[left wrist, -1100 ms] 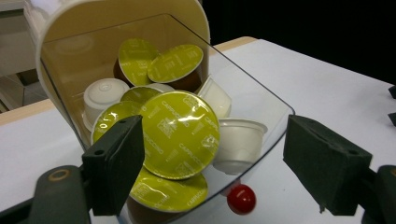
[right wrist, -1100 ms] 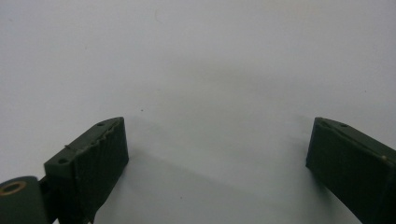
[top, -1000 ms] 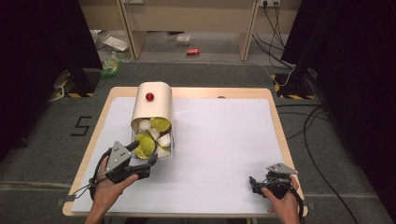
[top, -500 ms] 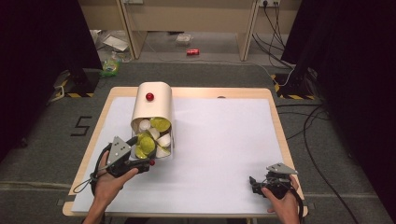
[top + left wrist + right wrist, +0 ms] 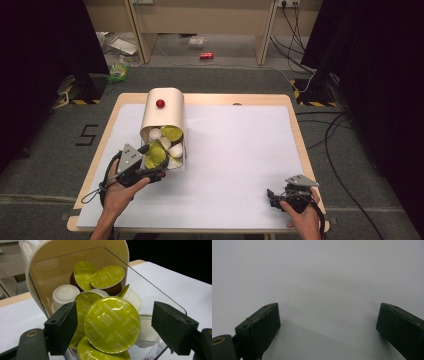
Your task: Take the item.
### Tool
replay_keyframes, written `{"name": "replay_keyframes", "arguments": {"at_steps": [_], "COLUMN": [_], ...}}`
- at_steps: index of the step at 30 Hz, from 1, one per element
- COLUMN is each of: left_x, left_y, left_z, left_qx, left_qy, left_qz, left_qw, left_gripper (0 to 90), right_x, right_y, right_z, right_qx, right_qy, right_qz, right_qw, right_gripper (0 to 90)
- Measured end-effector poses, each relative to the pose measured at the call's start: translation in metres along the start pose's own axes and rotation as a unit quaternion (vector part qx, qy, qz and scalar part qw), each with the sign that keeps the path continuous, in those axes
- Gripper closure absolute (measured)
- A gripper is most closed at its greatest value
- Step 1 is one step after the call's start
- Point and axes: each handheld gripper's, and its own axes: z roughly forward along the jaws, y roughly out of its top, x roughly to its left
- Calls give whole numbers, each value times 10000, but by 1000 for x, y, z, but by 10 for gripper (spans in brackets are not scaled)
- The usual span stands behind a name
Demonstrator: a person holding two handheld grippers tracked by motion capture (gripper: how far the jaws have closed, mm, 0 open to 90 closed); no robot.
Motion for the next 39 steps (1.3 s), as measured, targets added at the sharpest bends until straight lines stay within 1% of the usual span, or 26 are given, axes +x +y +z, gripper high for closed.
{"name": "replay_keyframes", "arguments": {"at_steps": [8, 11, 14, 19, 23, 27, 30, 33, 39], "left_x": [0, 0, -1, -3, -3, -1, 1, 2, 2], "left_y": [-1, -2, -2, -3, -4, -4, -5, -4, -5], "left_z": [3, 5, 6, 9, 11, 11, 10, 10, 10], "left_qx": [14, 43, 52, 138, 149, 112, 87, 68, 18], "left_qy": [0, 51, 48, 38, 13, 63, 163, 176, 175], "left_qz": [13, 58, 54, 68, -19, -83, -98, -115, -136], "left_qw": [10000, 10000, 10000, 9999, 9999, 9999, 9998, 9998, 9998], "left_gripper": [211, 213, 219, 223, 216, 242, 321, 374, 381], "right_x": [0, 0, 0, 0, 0, 0, 0, 0, 0], "right_y": [0, 0, 0, 0, 0, 0, 0, 0, 0], "right_z": [0, 0, 0, 0, 0, 0, 0, 0, 0], "right_qx": [15, 6, 8, 6, 7, 7, 7, 7, 7], "right_qy": [-1, -3, -3, -5, -4, -4, -4, -3, -4], "right_qz": [-12, -10, -11, -15, -14, -15, -15, -15, -16], "right_qw": [10000, 10000, 10000, 10000, 10000, 10000, 10000, 10000, 10000], "right_gripper": [55, 55, 55, 55, 55, 55, 55, 55, 55]}}
